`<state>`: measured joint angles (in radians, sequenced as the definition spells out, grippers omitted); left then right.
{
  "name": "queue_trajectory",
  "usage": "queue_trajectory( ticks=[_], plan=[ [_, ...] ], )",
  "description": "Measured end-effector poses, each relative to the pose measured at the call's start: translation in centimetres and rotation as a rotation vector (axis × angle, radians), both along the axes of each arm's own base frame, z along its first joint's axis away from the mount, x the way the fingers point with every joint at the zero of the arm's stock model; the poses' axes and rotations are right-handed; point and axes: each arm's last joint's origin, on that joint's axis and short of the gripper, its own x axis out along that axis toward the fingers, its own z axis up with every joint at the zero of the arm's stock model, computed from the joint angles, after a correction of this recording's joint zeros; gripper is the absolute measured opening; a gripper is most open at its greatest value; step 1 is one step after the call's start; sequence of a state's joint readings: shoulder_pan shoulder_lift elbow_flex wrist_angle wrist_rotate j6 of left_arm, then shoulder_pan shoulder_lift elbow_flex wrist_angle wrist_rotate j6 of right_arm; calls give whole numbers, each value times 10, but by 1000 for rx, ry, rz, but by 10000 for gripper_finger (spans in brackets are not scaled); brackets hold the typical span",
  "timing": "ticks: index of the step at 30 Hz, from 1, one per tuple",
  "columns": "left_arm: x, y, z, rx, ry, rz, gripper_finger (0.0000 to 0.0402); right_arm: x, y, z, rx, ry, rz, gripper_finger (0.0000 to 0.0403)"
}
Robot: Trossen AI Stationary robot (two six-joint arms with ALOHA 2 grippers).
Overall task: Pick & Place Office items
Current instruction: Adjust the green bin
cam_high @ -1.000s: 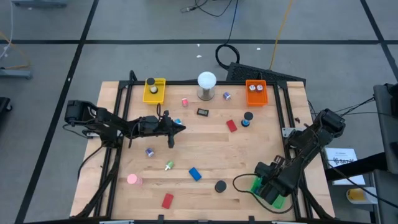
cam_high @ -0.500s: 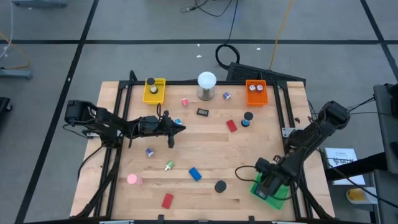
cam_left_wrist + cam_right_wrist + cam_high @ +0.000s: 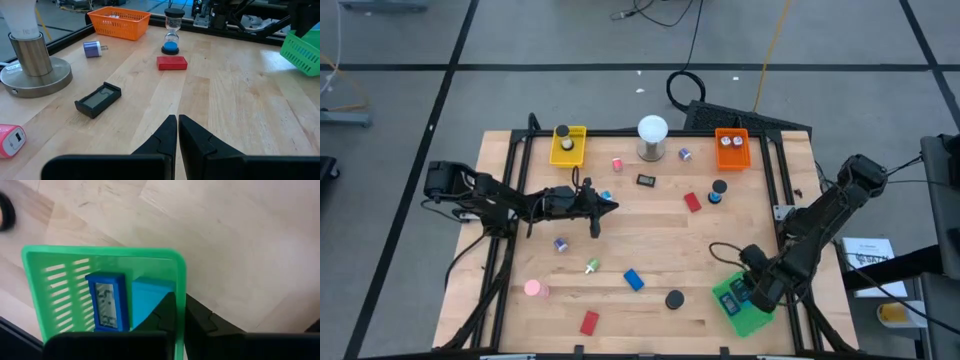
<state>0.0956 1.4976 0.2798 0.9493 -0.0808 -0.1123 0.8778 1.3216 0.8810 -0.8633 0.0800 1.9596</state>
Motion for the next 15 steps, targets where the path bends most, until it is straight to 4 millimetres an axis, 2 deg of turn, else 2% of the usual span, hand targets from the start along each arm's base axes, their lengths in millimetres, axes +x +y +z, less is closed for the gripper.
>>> queue_trajectory(
  ticks=[8, 15],
  plan=[
    [0, 0, 0, -2, 4, 1, 21, -22, 20, -5, 29, 27, -212, 4],
    [0, 0, 0, 4, 5, -1, 21, -20, 23, -13, 2, 43, -223, 8]
  ],
)
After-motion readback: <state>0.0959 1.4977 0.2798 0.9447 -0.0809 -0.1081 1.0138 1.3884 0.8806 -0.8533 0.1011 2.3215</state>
